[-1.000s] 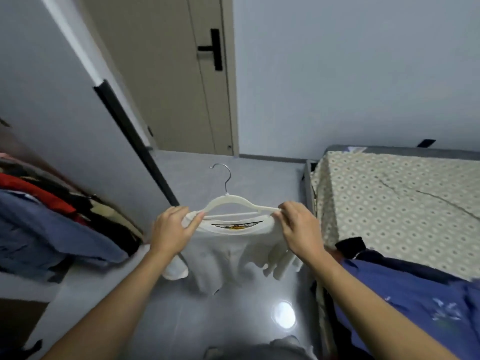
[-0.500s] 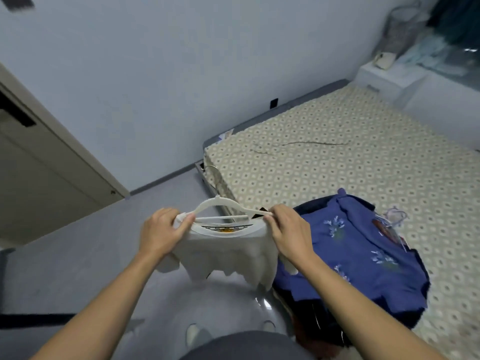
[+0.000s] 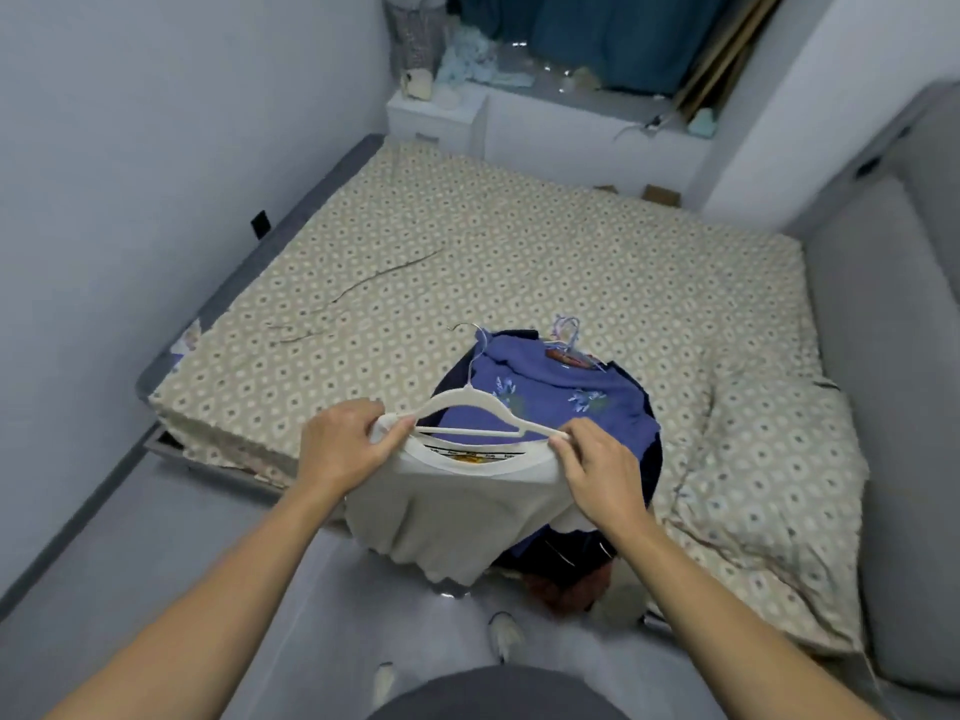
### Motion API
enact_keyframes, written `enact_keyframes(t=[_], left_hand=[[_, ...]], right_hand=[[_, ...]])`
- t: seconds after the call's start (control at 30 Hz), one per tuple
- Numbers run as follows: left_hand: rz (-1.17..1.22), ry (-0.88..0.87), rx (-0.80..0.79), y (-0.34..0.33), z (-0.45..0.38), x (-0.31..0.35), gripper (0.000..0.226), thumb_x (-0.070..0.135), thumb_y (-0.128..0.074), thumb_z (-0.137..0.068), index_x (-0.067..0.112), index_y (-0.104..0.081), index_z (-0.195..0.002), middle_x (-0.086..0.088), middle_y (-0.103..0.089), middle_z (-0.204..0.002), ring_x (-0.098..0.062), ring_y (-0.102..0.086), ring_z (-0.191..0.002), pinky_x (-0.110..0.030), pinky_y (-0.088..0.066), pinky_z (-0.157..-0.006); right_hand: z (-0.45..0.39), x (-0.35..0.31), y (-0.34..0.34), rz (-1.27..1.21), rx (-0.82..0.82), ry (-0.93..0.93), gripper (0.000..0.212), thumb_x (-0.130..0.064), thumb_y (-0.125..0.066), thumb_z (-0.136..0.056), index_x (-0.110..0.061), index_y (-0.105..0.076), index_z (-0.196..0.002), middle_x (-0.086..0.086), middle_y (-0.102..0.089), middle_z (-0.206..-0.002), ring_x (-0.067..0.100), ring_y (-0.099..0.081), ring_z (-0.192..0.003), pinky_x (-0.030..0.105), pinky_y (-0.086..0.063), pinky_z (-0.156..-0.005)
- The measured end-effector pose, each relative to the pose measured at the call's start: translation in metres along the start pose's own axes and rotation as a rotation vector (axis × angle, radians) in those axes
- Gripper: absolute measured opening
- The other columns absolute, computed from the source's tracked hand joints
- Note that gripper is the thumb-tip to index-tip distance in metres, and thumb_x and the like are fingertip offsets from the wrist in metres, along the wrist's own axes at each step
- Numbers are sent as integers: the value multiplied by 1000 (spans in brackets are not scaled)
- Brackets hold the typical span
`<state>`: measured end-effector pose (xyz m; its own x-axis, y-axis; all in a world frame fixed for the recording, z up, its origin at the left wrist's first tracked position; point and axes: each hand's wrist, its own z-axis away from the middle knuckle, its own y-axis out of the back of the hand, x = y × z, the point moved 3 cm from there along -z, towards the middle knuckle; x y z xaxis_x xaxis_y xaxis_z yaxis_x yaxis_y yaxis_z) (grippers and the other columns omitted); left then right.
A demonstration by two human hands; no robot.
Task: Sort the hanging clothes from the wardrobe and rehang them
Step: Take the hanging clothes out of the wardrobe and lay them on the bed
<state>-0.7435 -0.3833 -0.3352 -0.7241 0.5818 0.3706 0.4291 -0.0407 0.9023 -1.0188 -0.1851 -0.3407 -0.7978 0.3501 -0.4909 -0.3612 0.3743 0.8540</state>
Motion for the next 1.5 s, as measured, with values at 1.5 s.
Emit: enact_keyframes(t=[1.5], left_hand=[[-239,-14,-416,-342,-340,125,50,56,-34,-105,14,-54,-125,-6,-58,-116,-32,-56,-107,-47,-43,-84]], right_hand=[[-298,322,-110,39,-342,-329,39,-27,-56,-102,-15,-53,-139,8,-54,-123,32,-49,-116,49,-49,-91]])
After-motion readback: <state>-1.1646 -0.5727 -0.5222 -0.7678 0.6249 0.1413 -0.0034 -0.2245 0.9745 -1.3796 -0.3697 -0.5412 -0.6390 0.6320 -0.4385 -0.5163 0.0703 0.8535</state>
